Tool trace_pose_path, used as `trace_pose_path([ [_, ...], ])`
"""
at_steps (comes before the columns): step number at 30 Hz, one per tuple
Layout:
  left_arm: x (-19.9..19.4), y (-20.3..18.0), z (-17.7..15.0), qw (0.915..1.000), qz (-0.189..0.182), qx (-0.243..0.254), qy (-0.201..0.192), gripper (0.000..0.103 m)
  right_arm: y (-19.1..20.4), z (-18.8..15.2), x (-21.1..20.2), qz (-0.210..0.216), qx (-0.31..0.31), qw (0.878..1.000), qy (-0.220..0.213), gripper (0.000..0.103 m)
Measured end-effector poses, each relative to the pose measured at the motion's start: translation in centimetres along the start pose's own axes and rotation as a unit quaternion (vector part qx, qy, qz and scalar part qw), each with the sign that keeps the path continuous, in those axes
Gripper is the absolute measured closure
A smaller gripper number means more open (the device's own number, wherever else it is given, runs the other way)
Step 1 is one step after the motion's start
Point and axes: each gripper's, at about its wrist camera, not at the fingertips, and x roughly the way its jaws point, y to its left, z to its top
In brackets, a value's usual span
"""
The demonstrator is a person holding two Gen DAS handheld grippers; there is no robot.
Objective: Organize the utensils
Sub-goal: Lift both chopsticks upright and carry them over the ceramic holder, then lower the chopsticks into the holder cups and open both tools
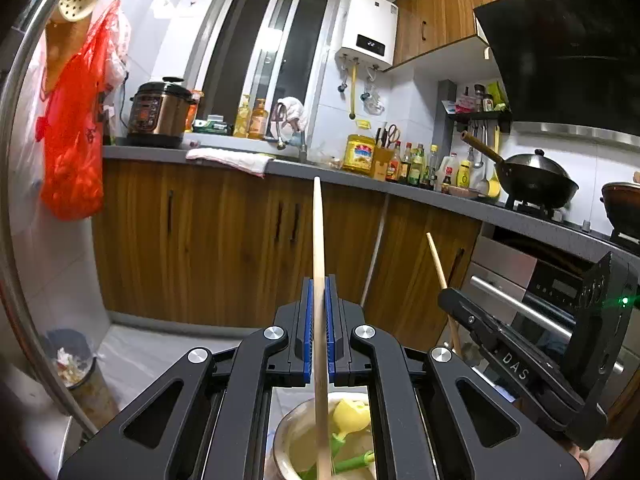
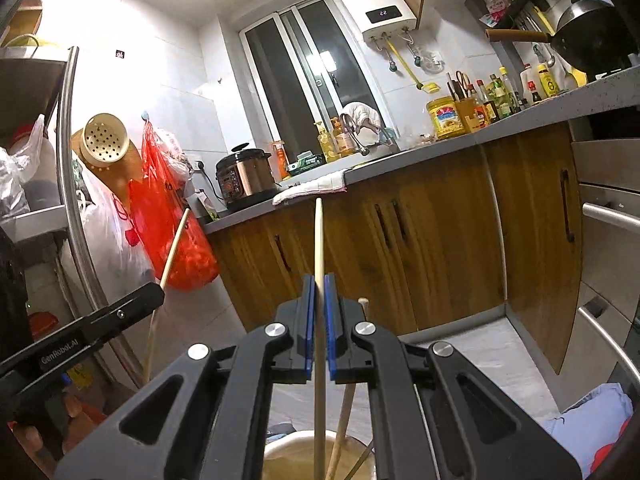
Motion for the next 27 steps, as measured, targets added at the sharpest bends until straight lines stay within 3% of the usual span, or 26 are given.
trace_pose_path([
  [11, -1.5, 0.8, -1.1, 0.9998, -0.004, -0.008, 0.017, 0.097, 1.2, -1.2, -3.0, -0.006, -0.059, 0.998, 0.026, 0.098],
  [19, -4.0, -0.4, -3.0, 0.9982, 0.003, 0.009, 0.059, 0.097, 1.0, -2.8, -7.1, -0.016, -0.069, 0.996, 0.059, 0.098],
  [27, -5.1, -0.8, -4.3, 0.9948, 0.022, 0.028, 0.095, 0.097, 1.6, -4.2, -7.7, -0.027, -0.079, 0.993, 0.081, 0.098],
])
